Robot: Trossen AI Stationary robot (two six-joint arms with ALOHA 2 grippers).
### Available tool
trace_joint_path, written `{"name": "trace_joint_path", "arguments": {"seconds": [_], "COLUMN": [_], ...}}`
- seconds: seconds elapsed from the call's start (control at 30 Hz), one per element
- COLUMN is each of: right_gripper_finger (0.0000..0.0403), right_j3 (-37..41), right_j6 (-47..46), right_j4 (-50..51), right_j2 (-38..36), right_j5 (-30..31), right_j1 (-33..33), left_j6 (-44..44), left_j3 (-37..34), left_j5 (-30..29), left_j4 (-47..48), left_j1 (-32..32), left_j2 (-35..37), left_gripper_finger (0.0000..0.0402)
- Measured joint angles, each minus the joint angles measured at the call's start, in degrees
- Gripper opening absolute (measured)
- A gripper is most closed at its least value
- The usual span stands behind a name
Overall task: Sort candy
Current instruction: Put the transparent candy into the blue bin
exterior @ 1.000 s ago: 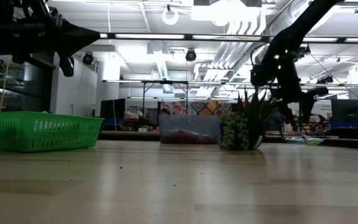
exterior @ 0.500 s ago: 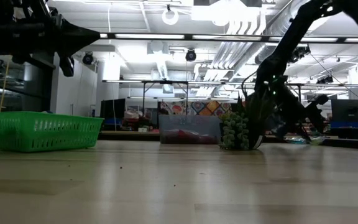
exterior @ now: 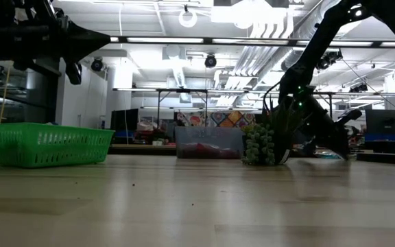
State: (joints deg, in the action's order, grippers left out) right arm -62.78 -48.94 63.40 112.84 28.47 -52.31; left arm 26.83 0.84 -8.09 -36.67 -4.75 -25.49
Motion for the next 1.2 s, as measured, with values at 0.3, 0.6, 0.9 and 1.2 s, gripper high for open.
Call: {"name": "trace_joint_path", "arguments": {"seconds": [0.3,0.6,0.9,1.2], "right_gripper_finger": [0.0006,0.0002,0.0001,0.0001], "right_j3": [-0.02,-0.02,-0.04,-0.04], "right_j6": [3.61,10.16,14.14,0.14], "right_j4": [1.00,0.56,-0.05,-3.88], "right_j2": [-2.88,-23.47,-50.37,-69.32], "right_j5": [0.25,2.93,-18.07,-28.76], "right_j1": [2.77,9.74,20.41,42.90], "left_j6": [0.00,0.00,0.01,0.00], "left_j3": [0.00,0.00,0.00,0.00], "left_j5": [0.00,0.02,0.02,0.01], "left_j4": [0.07,0.92,1.05,1.07], "left_j1": [0.02,0.00,0.01,0.00], "left_j2": [-0.01,-0.01,-0.01,-0.01], "left_gripper_finger": [0.0000,0.0000,0.0000,0.0000]}}
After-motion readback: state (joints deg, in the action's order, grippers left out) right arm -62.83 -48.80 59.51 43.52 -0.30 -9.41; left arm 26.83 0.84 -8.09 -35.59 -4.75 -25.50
